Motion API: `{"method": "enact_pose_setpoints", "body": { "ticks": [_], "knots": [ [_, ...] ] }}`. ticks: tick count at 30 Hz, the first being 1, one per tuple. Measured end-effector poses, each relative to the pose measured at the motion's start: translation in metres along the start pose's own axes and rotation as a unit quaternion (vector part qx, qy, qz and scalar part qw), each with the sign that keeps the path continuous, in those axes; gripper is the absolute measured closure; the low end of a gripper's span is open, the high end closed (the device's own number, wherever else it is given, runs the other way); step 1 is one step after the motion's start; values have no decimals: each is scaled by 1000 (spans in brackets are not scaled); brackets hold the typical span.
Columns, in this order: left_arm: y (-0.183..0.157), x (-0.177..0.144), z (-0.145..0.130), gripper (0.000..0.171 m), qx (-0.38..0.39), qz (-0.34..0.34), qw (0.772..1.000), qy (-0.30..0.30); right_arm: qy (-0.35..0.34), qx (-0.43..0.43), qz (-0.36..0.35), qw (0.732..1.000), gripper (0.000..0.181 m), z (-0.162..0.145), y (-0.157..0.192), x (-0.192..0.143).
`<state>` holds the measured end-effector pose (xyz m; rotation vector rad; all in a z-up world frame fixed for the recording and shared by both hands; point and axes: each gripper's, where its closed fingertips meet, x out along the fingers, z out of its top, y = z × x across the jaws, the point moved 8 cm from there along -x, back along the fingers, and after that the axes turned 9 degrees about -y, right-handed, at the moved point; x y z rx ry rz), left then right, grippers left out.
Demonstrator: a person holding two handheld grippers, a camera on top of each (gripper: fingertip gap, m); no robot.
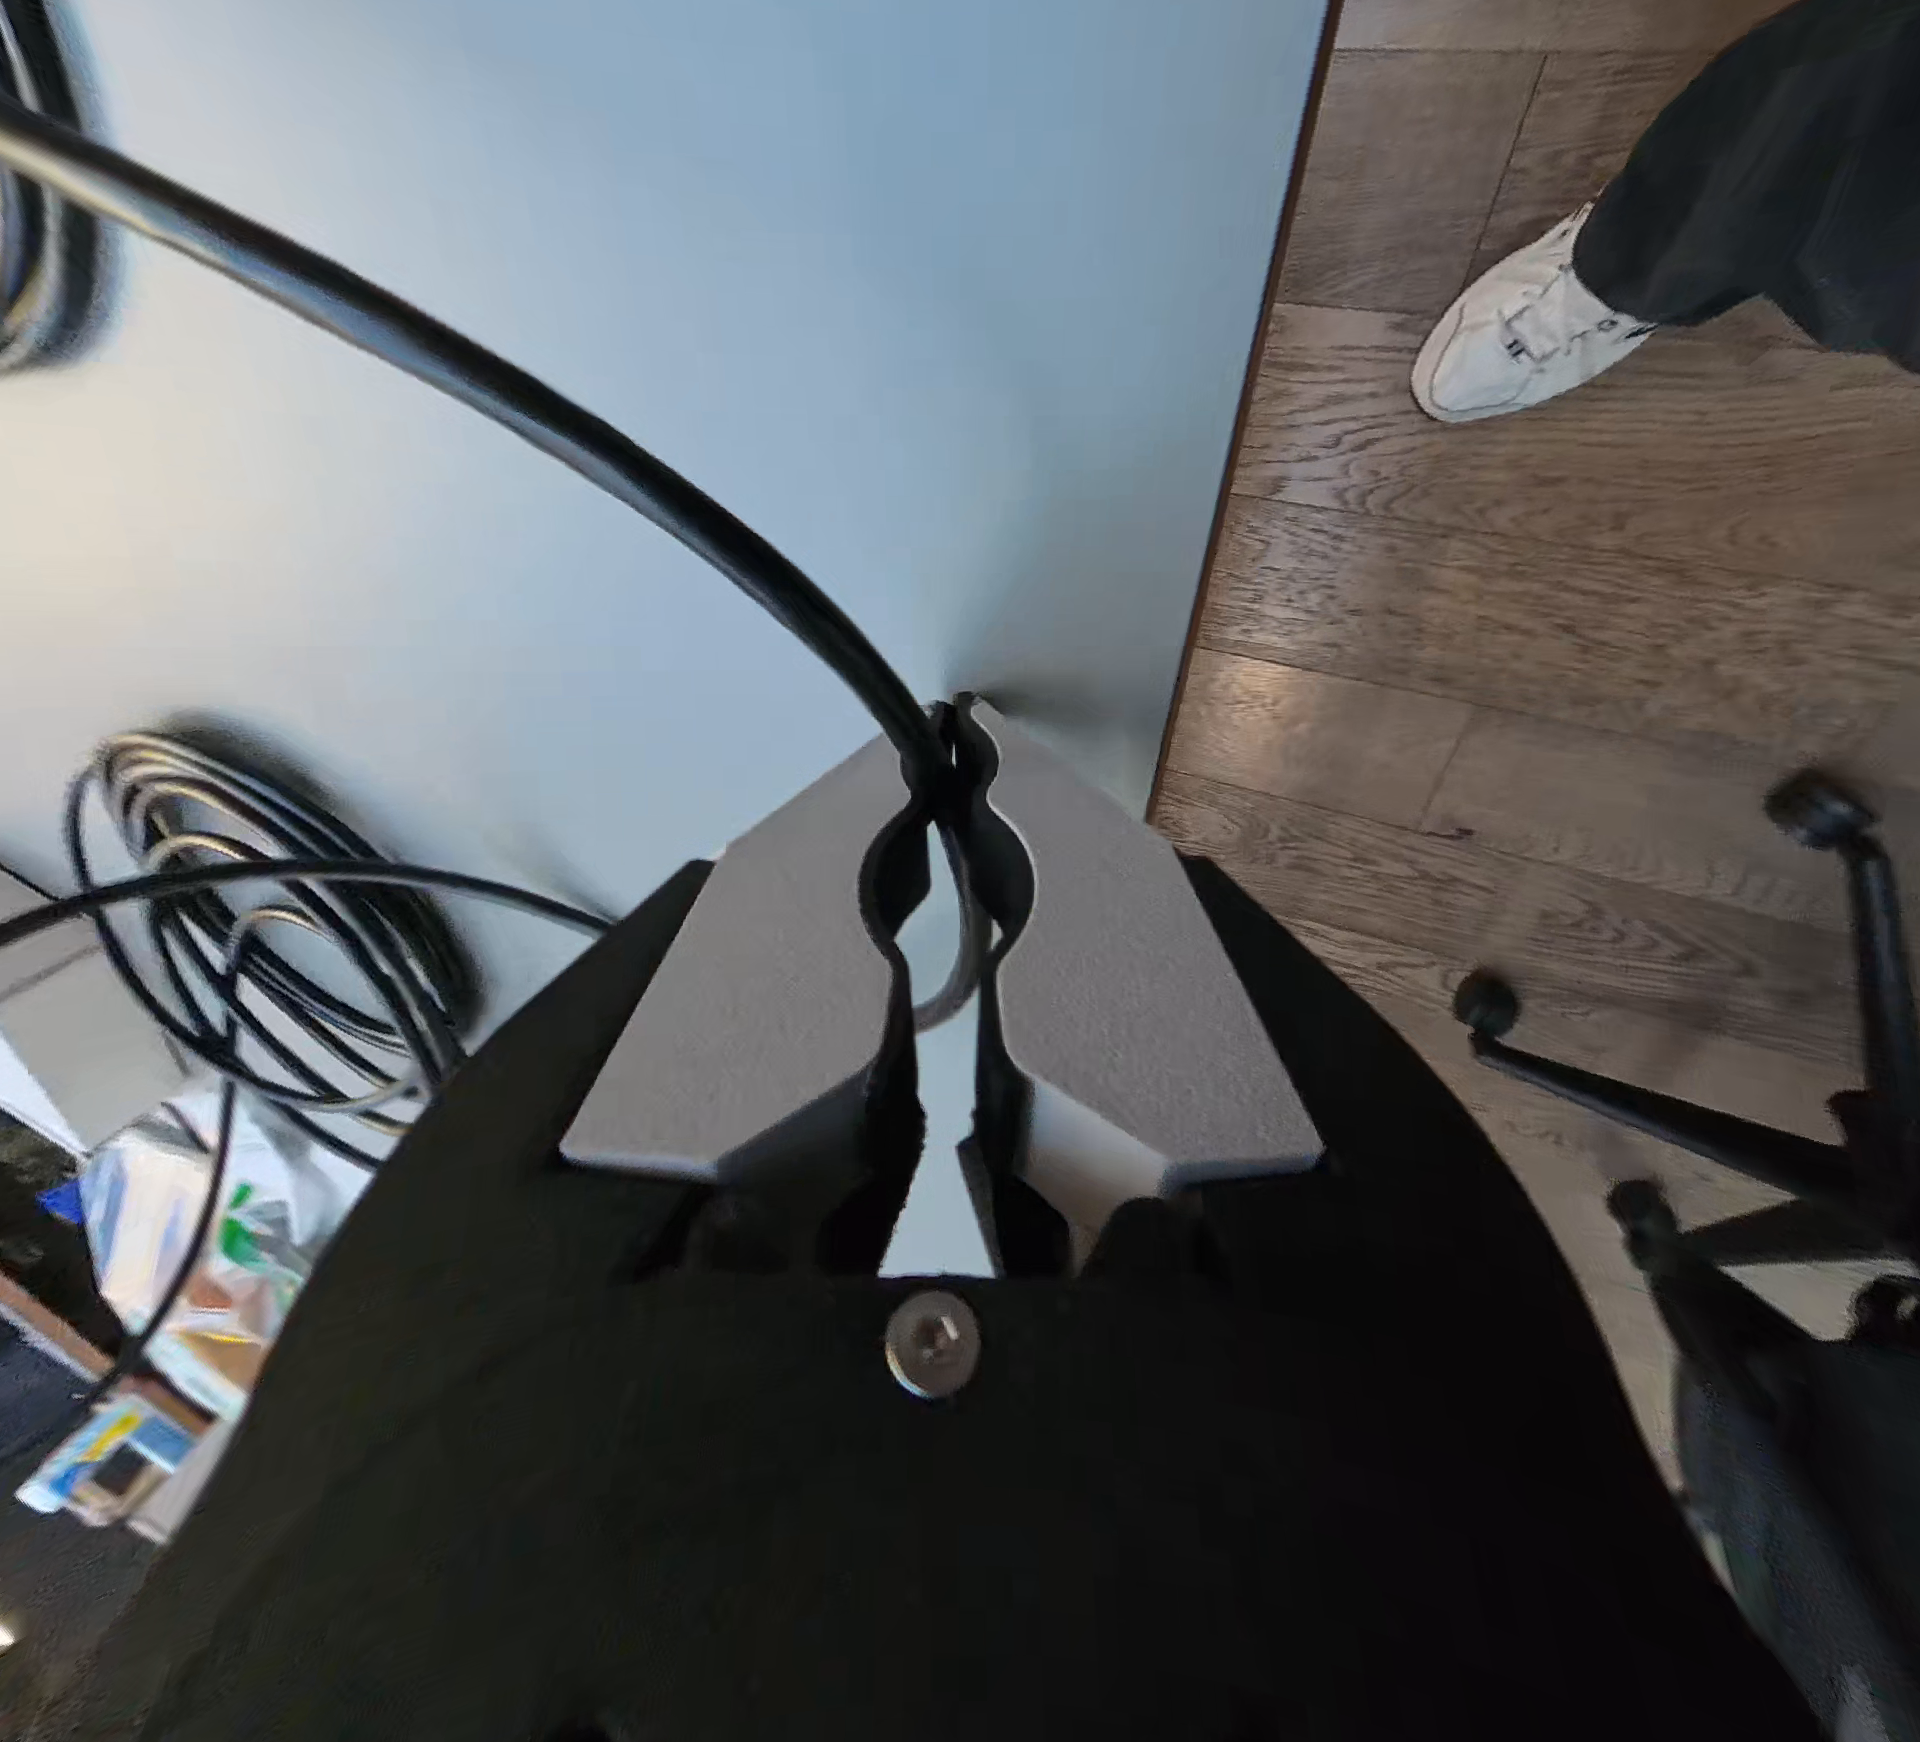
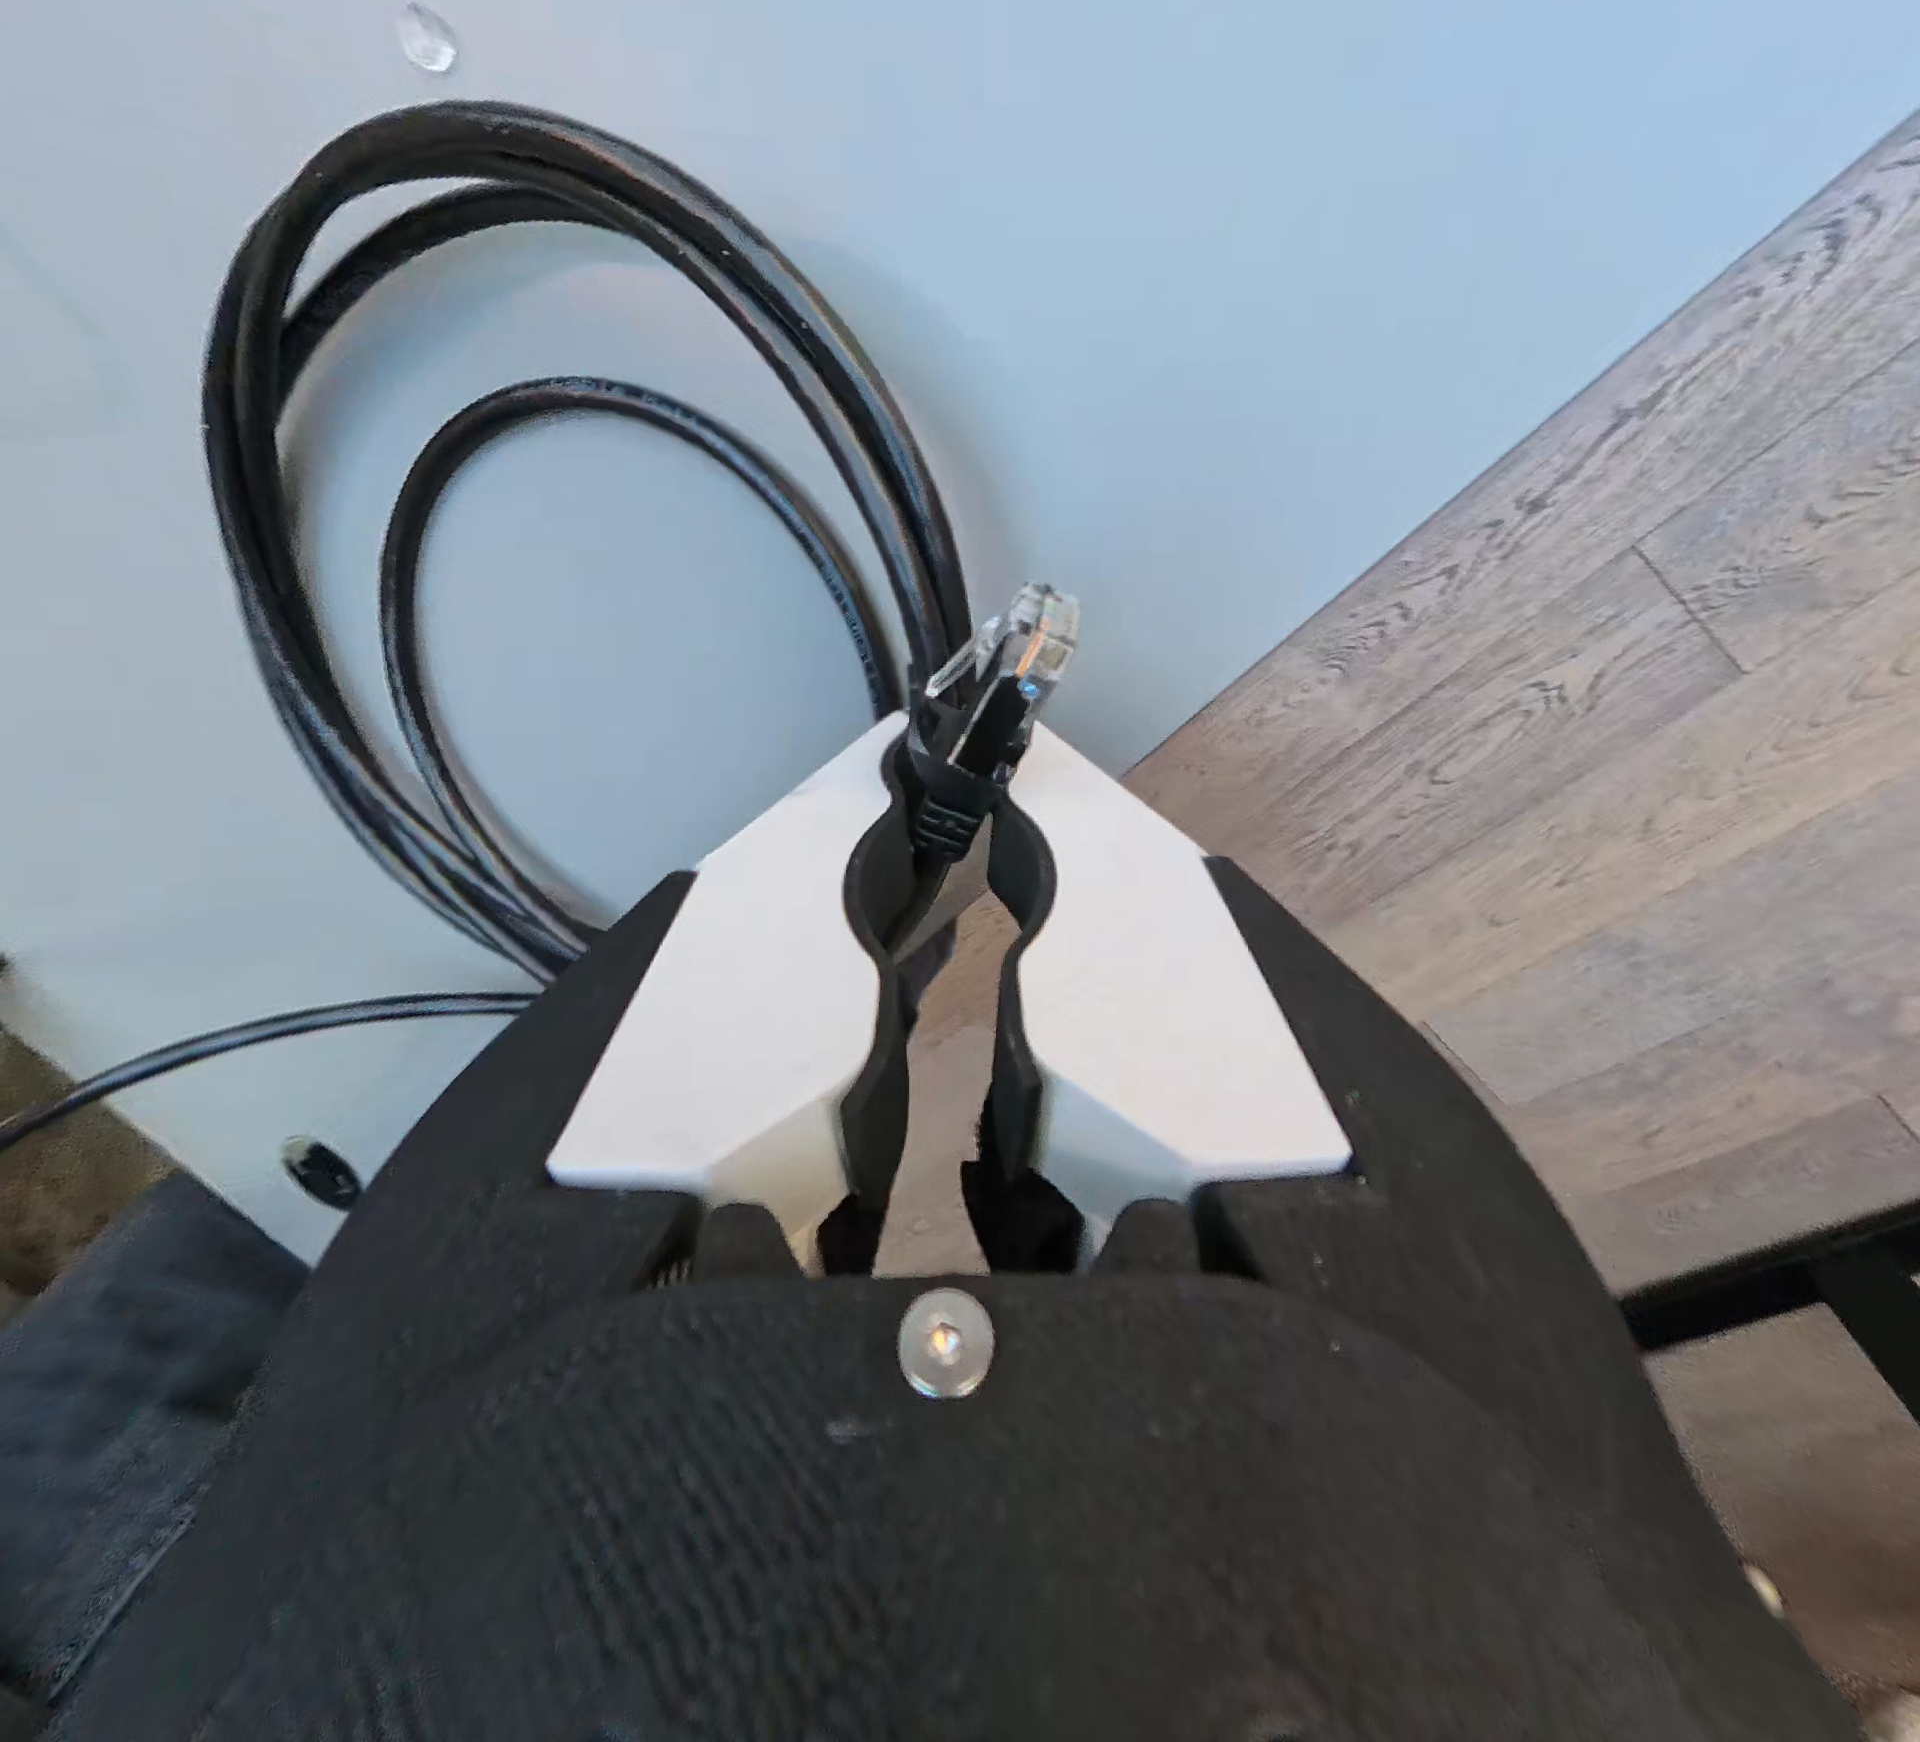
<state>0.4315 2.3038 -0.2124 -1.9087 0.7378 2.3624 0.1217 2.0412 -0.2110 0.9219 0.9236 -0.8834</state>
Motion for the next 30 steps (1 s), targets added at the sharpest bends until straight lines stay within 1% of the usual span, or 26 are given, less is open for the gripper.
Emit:
{"method": "enact_pose_setpoints", "body": {
  "ticks": [2, 3, 6, 7, 10, 12, 13, 15, 17, 18, 21, 23, 24, 25, 27, 28, 29, 30],
  "knots": [
    [-2, -3, -6, 171, -29, -13, 999, 11, -12, 24, 29, 999, 167, -4, 5, -4],
    [-3, -5, -8, 171, -32, -11, 999, 11, -12, 34, 27, 999, 160, -7, 7, -7],
    [-5, -11, -8, 171, -27, 2, 1000, 14, -16, 23, 18, 999, 148, -21, 16, -7],
    [-6, -12, -8, 171, -22, 1, 1000, 17, -8, 11, 10, 1000, 147, -26, 20, -5],
    [-9, -10, -10, 171, -10, -5, 999, 35, -18, -22, -19, 999, 147, -26, 29, -2],
    [-6, -10, -11, 166, -23, -10, 999, 35, -15, -42, -49, 998, 146, -25, 37, 1],
    [-3, -12, -12, 159, -44, -16, 999, 24, -14, -54, -68, 996, 145, -24, 41, 2],
    [8, -21, -15, 146, -111, -30, 993, -8, -17, -79, -106, 991, 145, -23, 47, 6],
    [24, -39, -26, 134, -196, -32, 978, -57, -26, -85, -104, 991, 154, -23, 53, 8],
    [31, -50, -34, 126, -239, -39, 966, -90, -26, -89, -101, 991, 157, -22, 55, 8],
    [55, -88, -58, 116, -338, -51, 921, -188, -28, -113, -94, 989, 159, -24, 55, 8],
    [70, -112, -74, 113, -375, -58, 893, -240, -26, -127, -84, 988, 161, -25, 54, 7],
    [74, -122, -81, 110, -381, -70, 887, -252, -27, -133, -80, 987, 162, -26, 53, 7],
    [76, -131, -86, 109, -378, -83, 886, -255, -33, -135, -76, 987, 163, -26, 51, 6],
    [79, -150, -98, 111, -350, -78, 903, -235, -50, -135, -62, 988, 165, -28, 49, 5],
    [84, -160, -102, 114, -330, -69, 913, -229, -59, -138, -57, 987, 165, -30, 47, 5],
    [94, -170, -103, 120, -308, -58, 920, -235, -67, -139, -56, 986, 166, -32, 46, 4],
    [111, -178, -102, 126, -294, -39, 922, -251, -77, -145, -49, 985, 166, -35, 46, 3]
  ]
}}
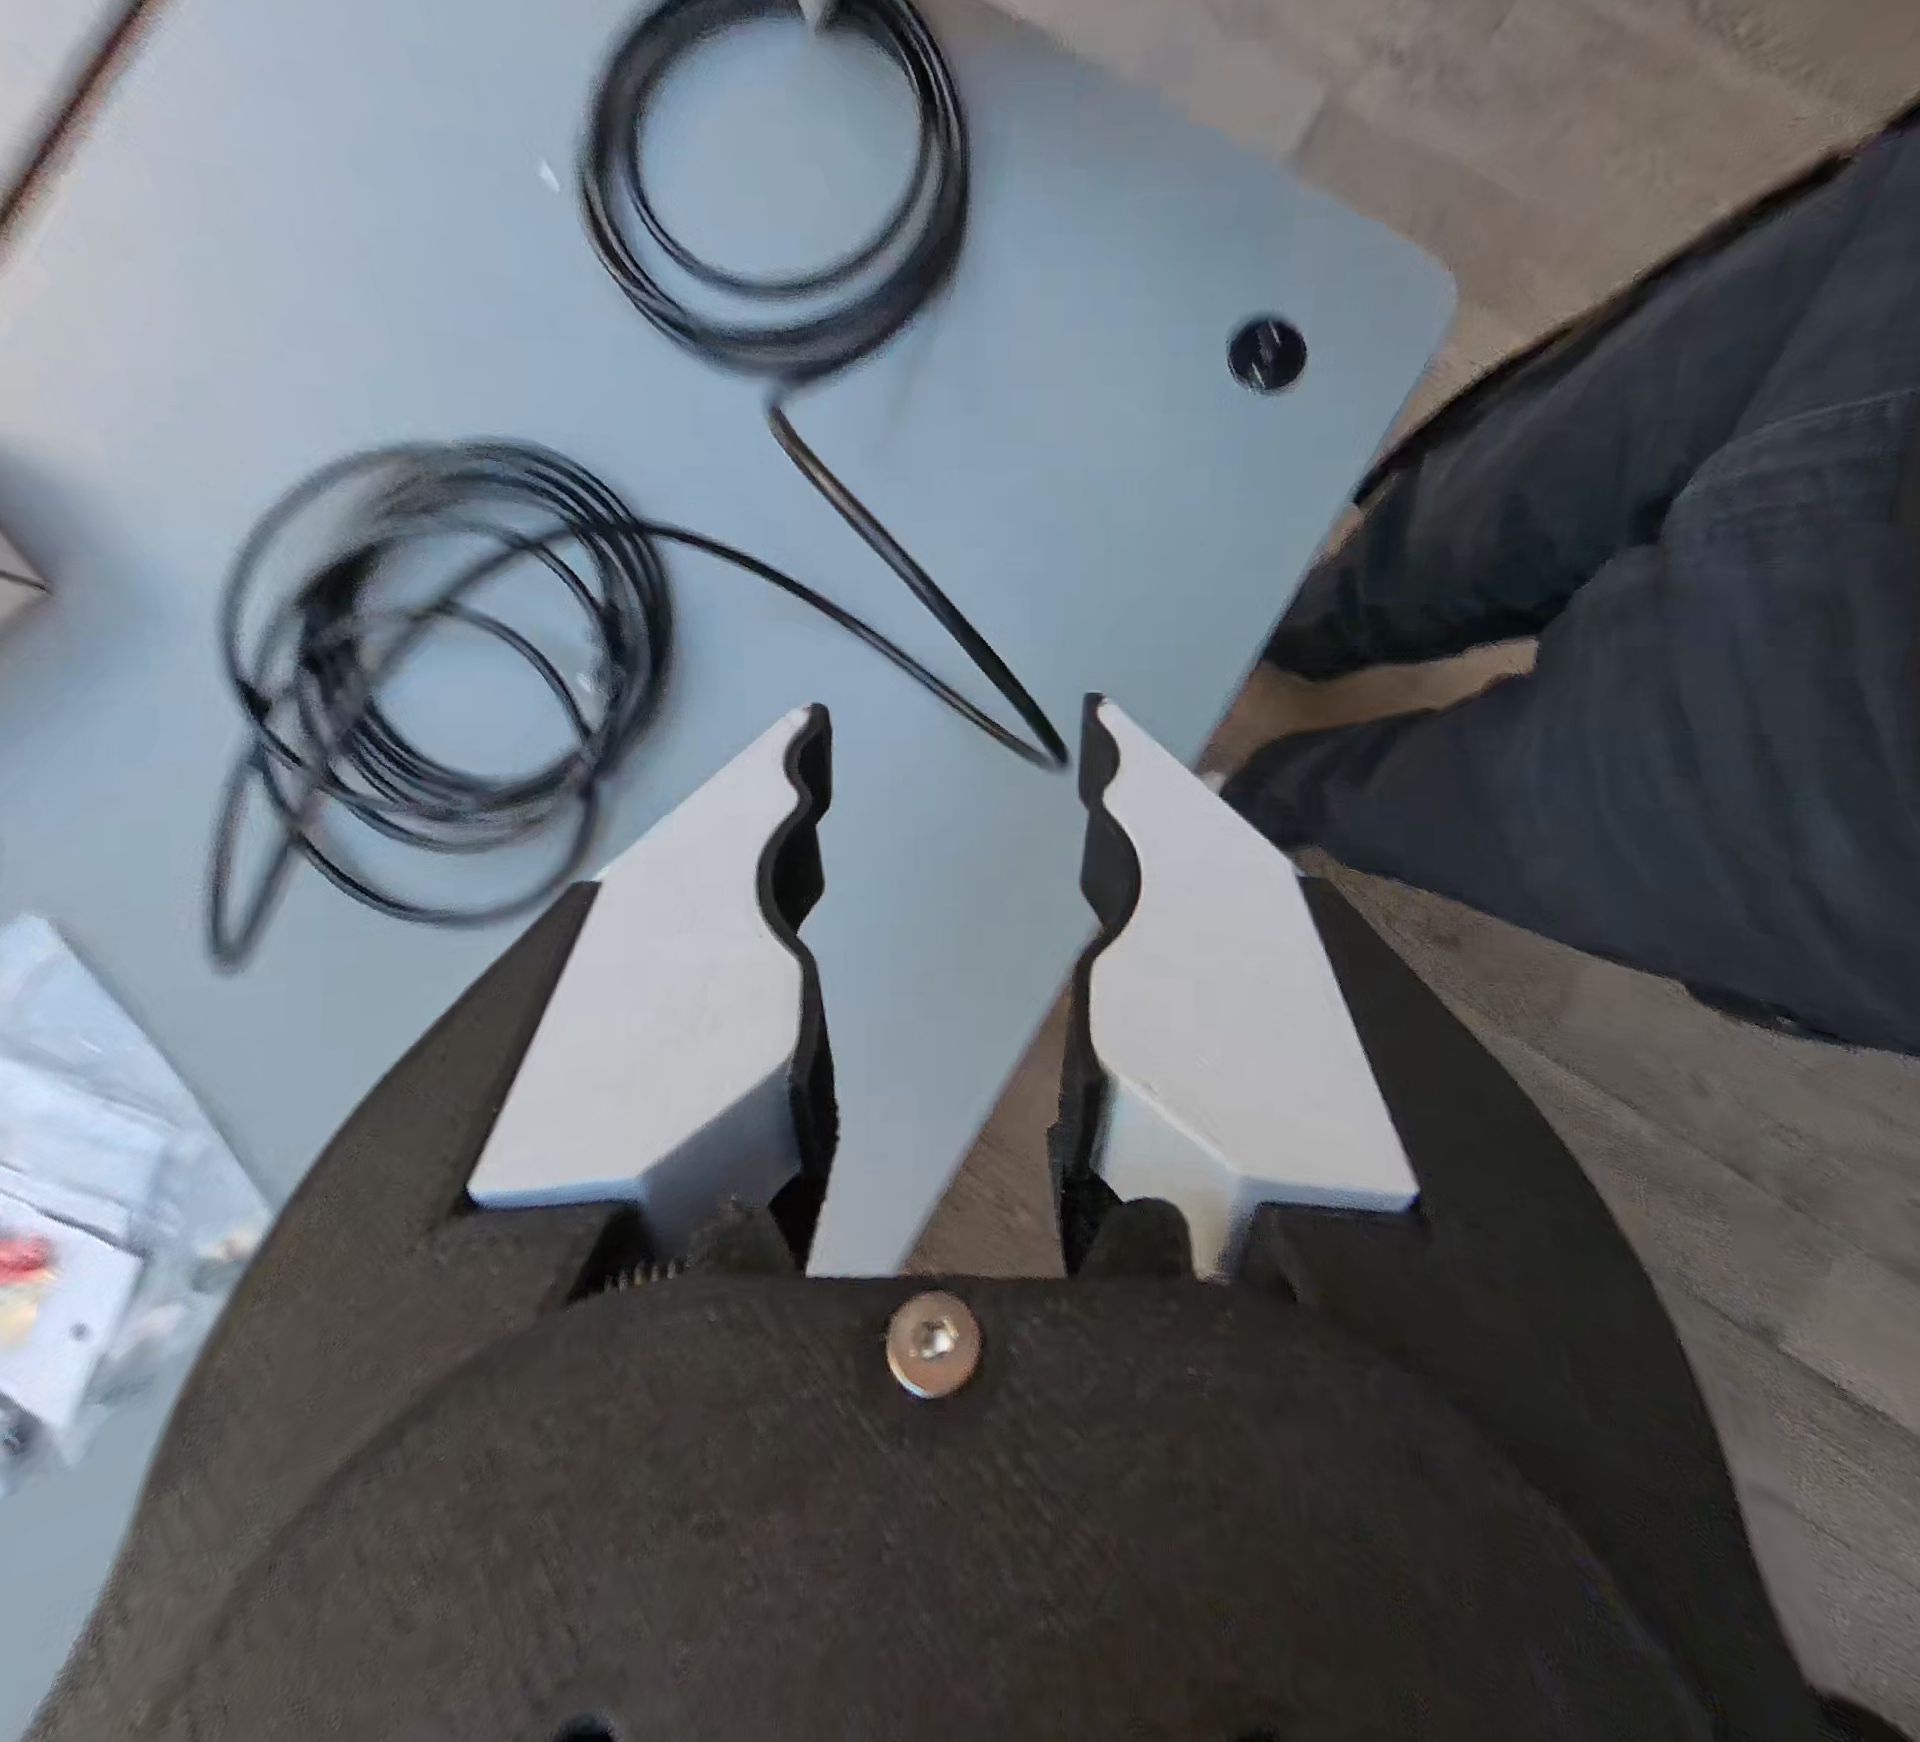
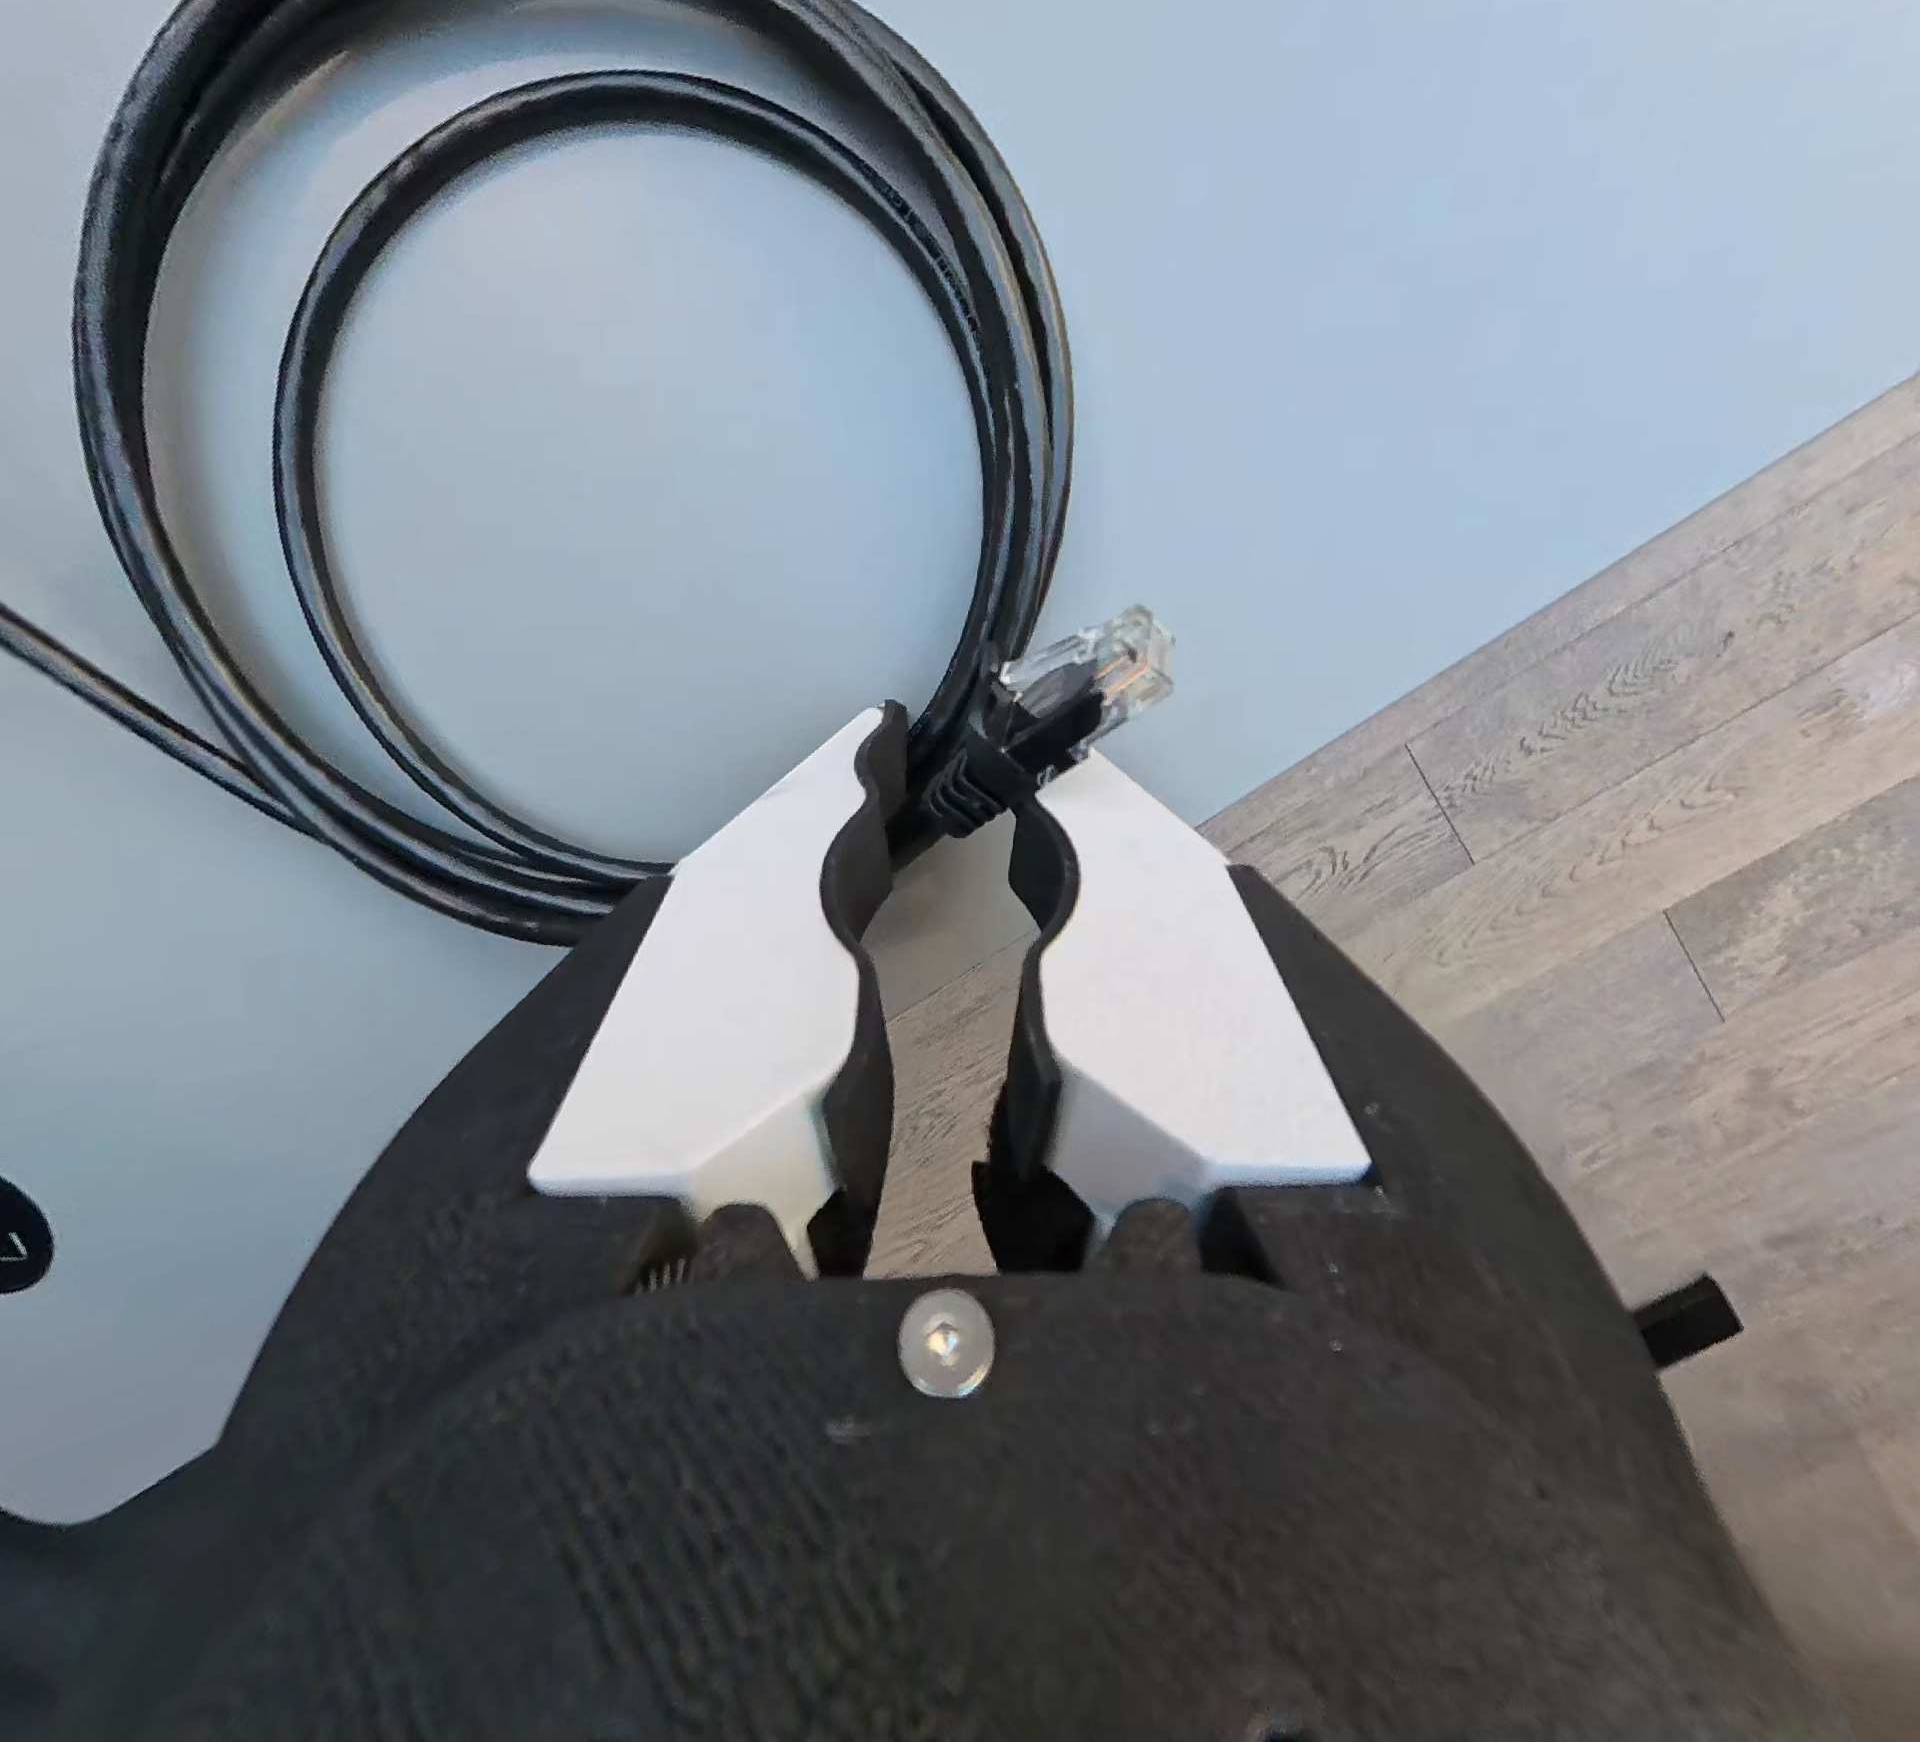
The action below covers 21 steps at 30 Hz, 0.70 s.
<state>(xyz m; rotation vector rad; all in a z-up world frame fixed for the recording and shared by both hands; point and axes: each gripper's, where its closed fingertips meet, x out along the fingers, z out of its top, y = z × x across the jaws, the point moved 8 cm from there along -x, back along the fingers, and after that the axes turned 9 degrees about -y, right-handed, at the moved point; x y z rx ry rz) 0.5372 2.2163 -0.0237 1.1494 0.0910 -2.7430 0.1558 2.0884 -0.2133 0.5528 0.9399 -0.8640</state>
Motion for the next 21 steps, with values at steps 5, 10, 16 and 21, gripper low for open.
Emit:
{"method": "enact_pose_setpoints", "body": {
  "ticks": [5, 10, 16, 21],
  "knots": [
    [86, 83, 86, 118, -64, -103, 991, -47, -35, -51, 17, 998, 166, -8, 2, -3],
    [142, 251, 114, 138, 11, -71, 997, 31, -46, -77, 41, 995, 166, -10, -1, -3],
    [131, 348, 107, 124, 141, -109, 977, 114, -76, -98, 98, 987, 167, -13, -11, -3],
    [130, 369, 104, 158, 127, -90, 979, 134, -87, -98, 142, 981, 164, -10, -16, 0]
  ]
}}
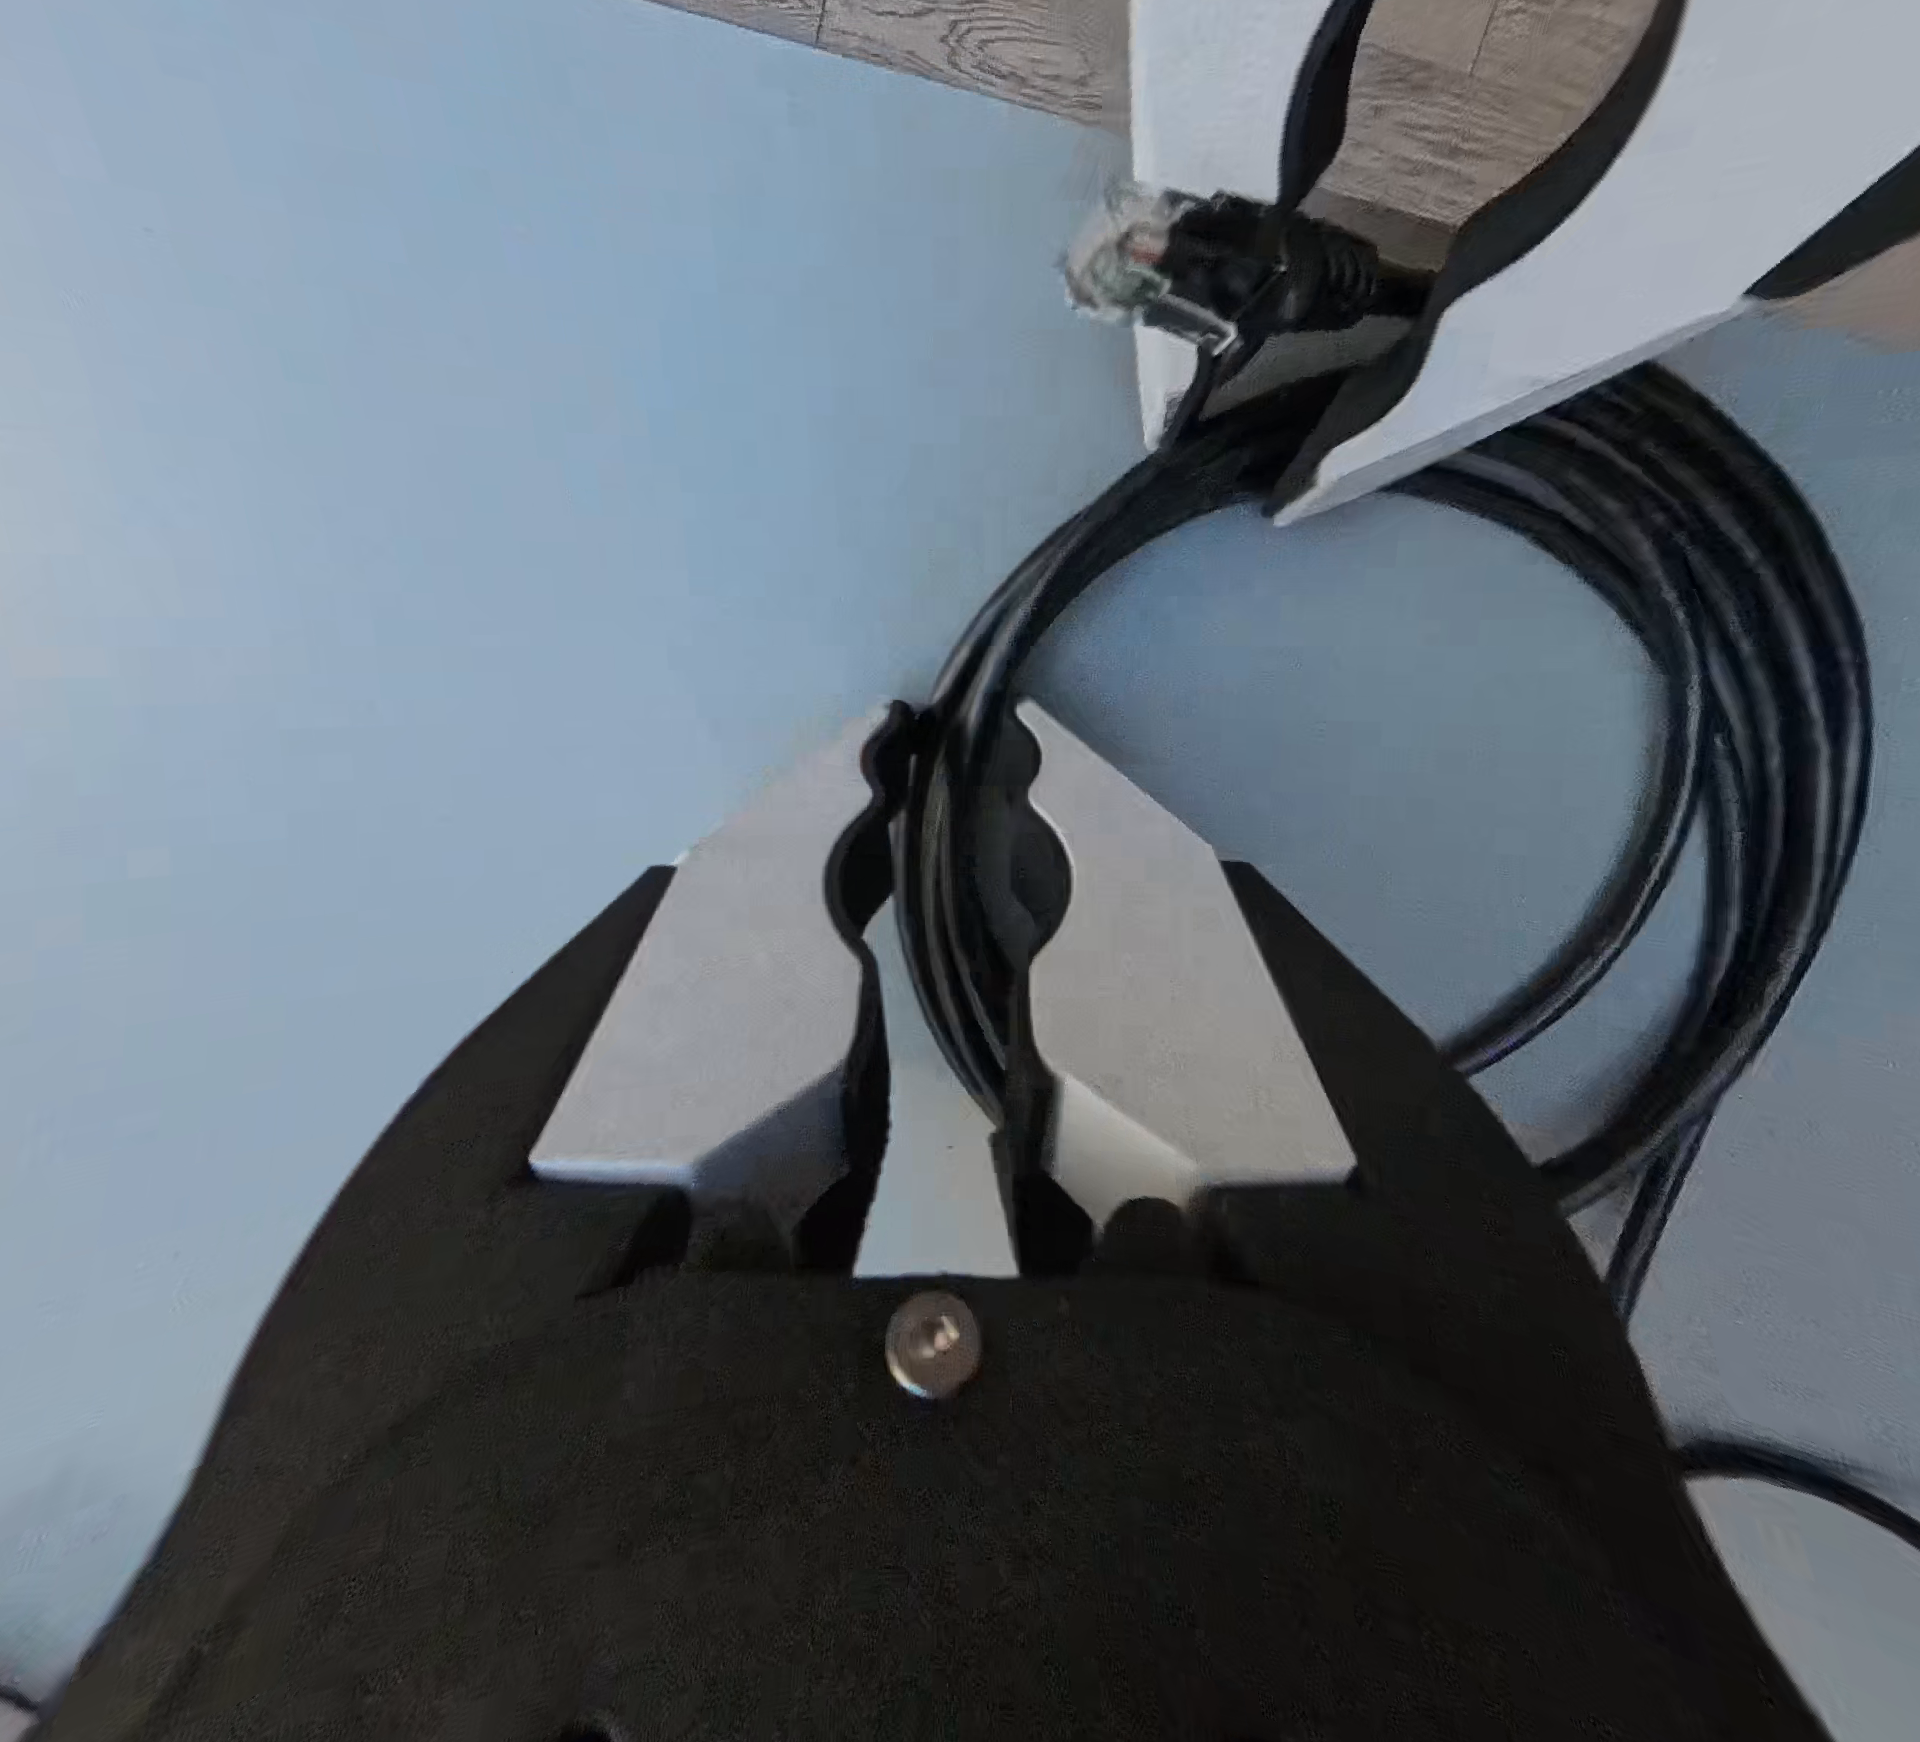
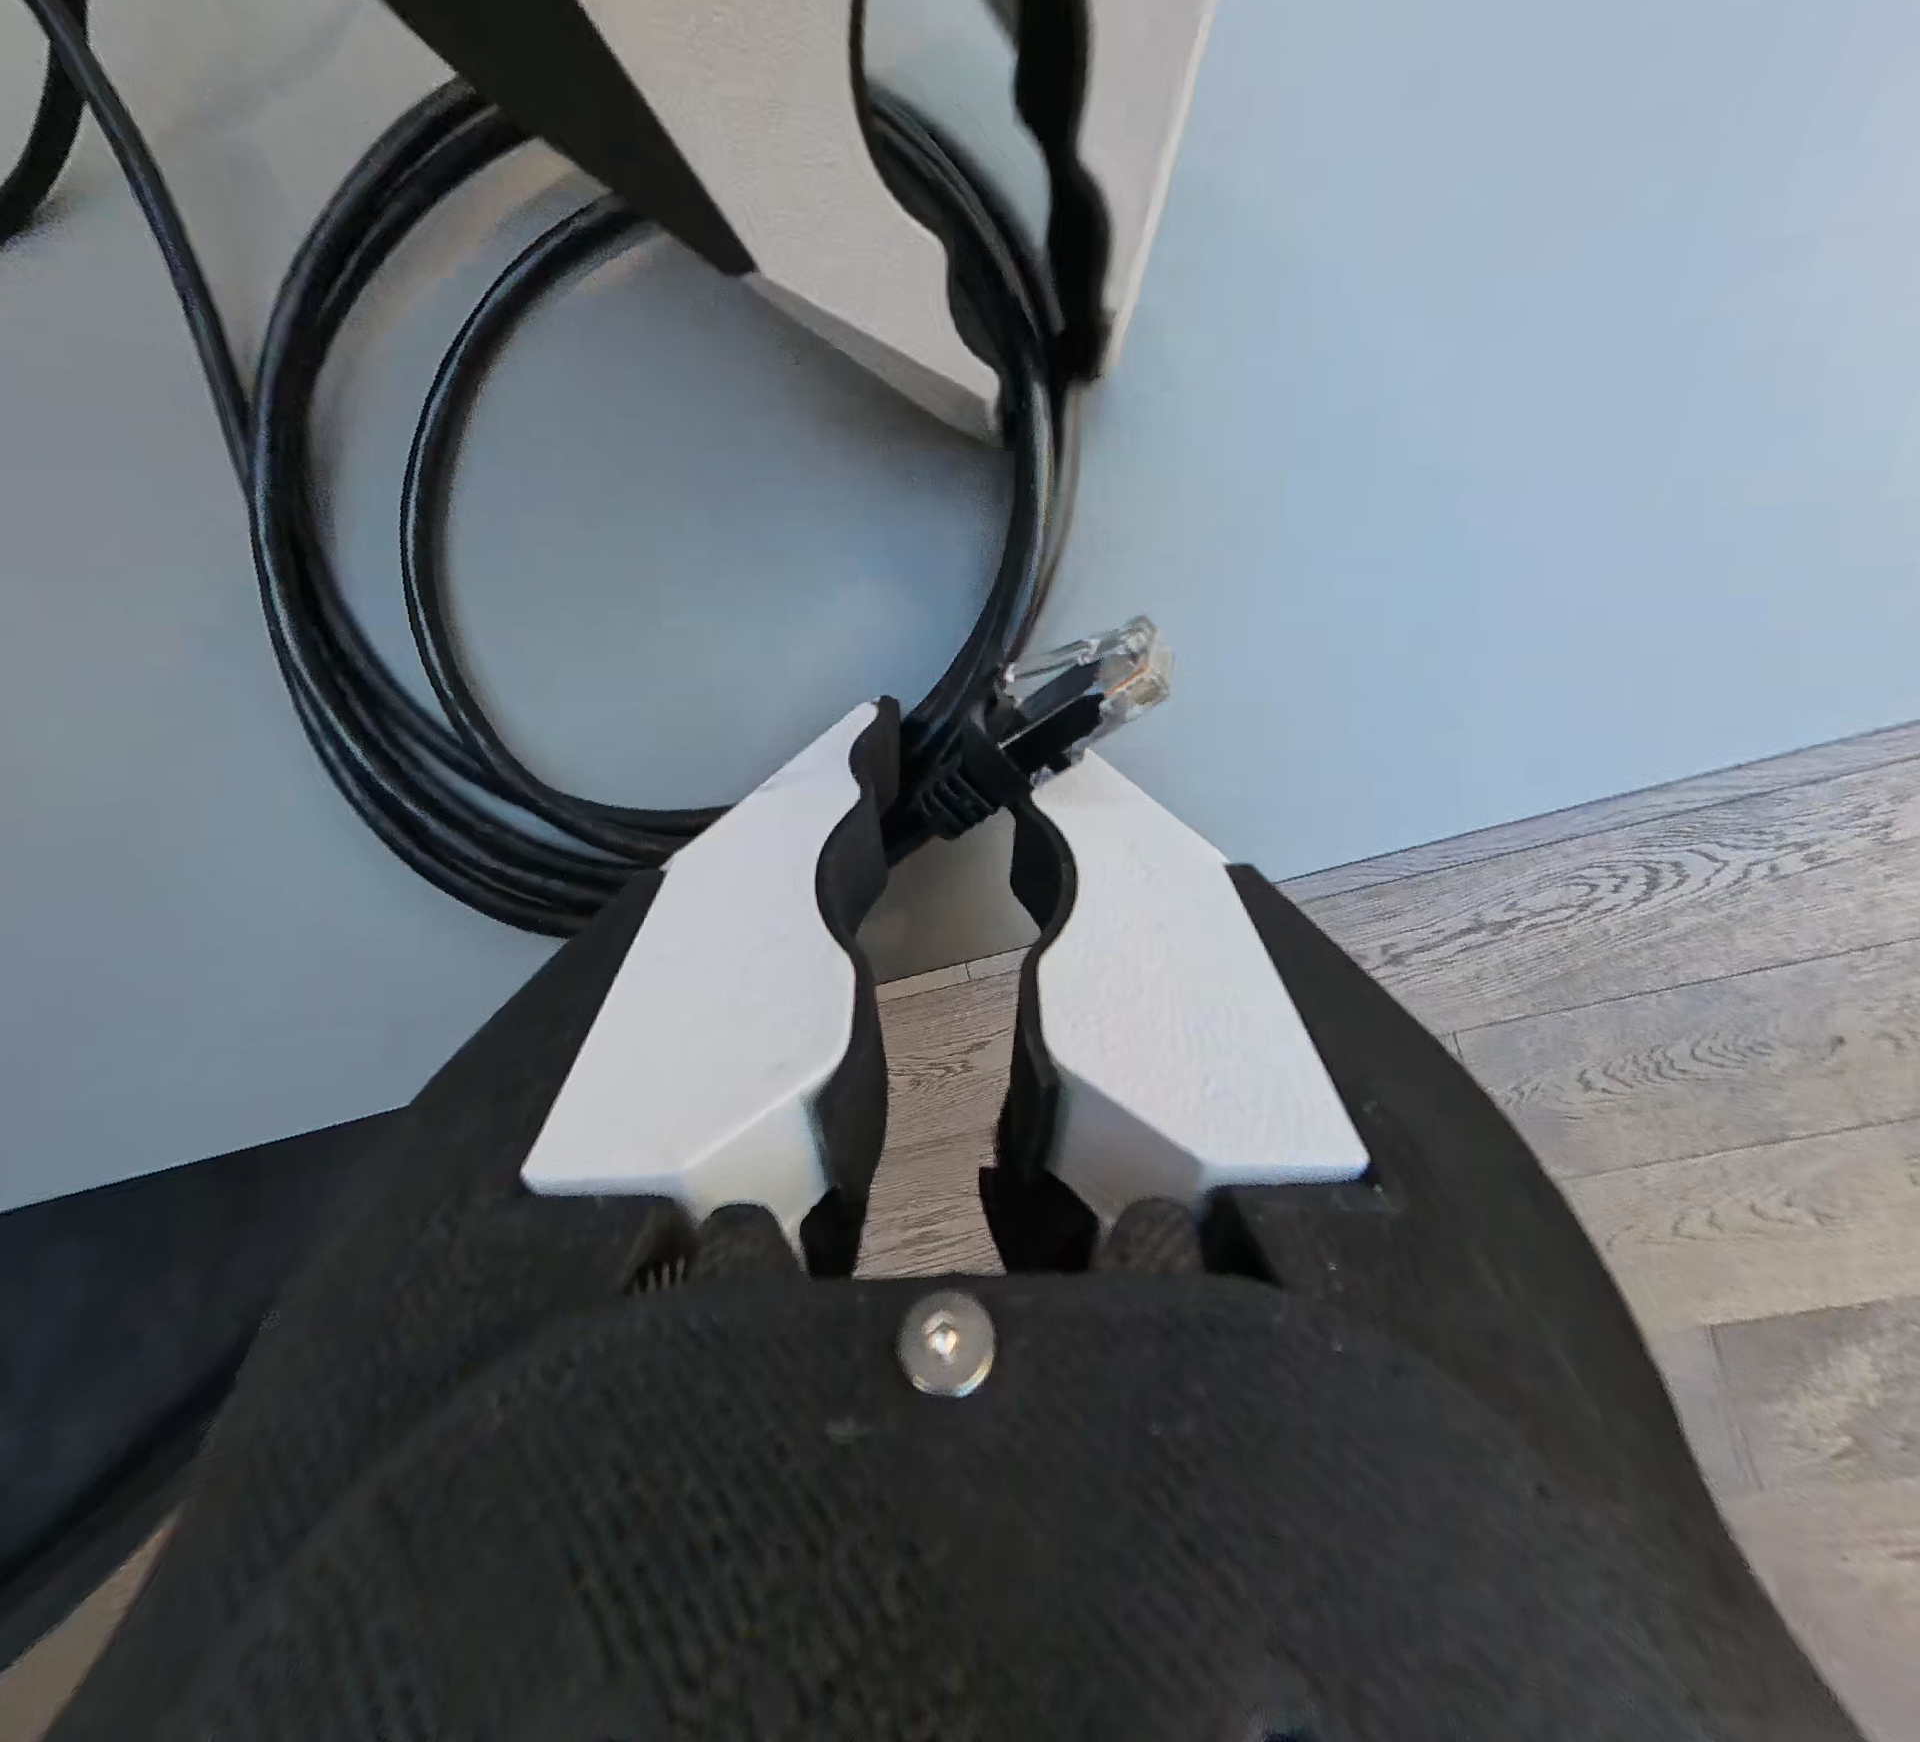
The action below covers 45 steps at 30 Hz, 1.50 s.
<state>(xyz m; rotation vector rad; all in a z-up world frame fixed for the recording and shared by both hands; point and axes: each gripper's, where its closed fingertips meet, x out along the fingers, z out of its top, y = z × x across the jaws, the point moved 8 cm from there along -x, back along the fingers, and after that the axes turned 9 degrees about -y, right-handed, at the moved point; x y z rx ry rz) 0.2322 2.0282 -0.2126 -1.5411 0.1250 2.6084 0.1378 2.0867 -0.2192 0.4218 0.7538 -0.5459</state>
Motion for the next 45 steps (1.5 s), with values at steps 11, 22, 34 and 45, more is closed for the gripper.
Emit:
{"method": "enact_pose_setpoints", "body": {
  "ticks": [11, 22, 34, 45],
  "knots": [
    [-6, -5, -16, 162, -69, 46, 994, -69, -96, 267, -197, 938, 113, -22, 27, -46],
    [-9, -5, -15, 162, -72, 76, 993, -59, -142, 488, -264, 820, 141, -55, 88, -45],
    [-17, -7, -16, 163, -102, 127, 986, -16, -169, 453, -261, 836, 130, -26, 82, -16],
    [-18, -8, -17, 163, -129, 137, 982, -12, -130, 489, -271, 818, 99, -27, 88, -10]
  ]
}}
